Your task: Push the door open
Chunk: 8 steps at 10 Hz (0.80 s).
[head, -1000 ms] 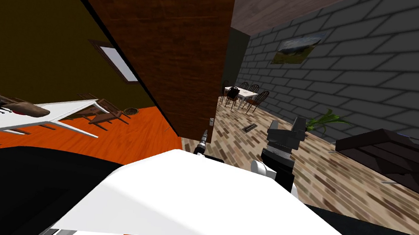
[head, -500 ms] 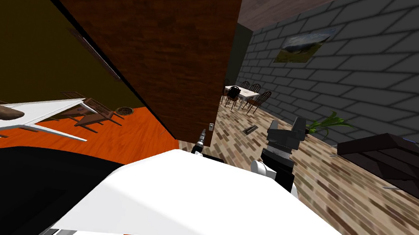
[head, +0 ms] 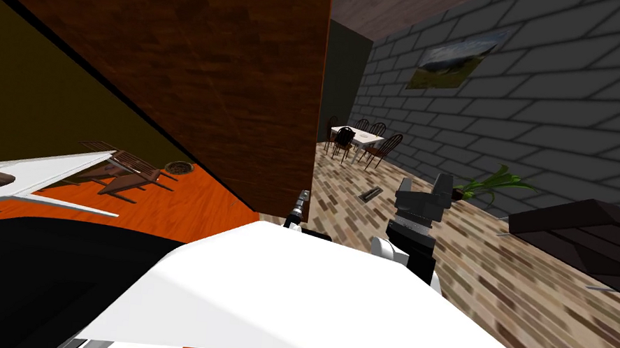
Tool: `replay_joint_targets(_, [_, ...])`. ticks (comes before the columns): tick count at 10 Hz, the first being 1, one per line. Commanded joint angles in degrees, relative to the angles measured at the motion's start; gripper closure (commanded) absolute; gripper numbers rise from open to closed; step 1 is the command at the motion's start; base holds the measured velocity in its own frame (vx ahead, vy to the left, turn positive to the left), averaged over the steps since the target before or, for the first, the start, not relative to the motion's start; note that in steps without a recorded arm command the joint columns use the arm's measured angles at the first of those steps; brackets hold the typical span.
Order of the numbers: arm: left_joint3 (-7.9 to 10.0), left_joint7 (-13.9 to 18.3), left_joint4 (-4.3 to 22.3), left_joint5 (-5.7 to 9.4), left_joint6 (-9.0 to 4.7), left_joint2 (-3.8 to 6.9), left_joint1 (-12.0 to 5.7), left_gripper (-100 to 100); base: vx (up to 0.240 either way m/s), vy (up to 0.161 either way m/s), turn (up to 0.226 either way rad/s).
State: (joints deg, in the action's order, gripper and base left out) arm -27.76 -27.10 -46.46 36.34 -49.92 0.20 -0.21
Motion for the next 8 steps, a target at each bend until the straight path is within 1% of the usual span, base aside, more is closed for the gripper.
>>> replay_joint_targets(1, [-0.02,-0.01,0.09,0.02,-0.01,0.09,-0.01,100,-0.016,0.004,0.004])
replay_joint_targets(6, [-0.02,-0.01,0.09,0.02,-0.01,0.09,-0.01,100,-0.015,0.006,-0.006])
replay_joint_targets(7, [0.97,-0.51,0.08,0.95,-0.12,1.12,0.01,100,0.132,-0.039,0.076])
replay_joint_targets(8, [1.2,-0.61,0.06,1.15,-0.17,1.28,0.0,100,0.173,-0.079,0.069])
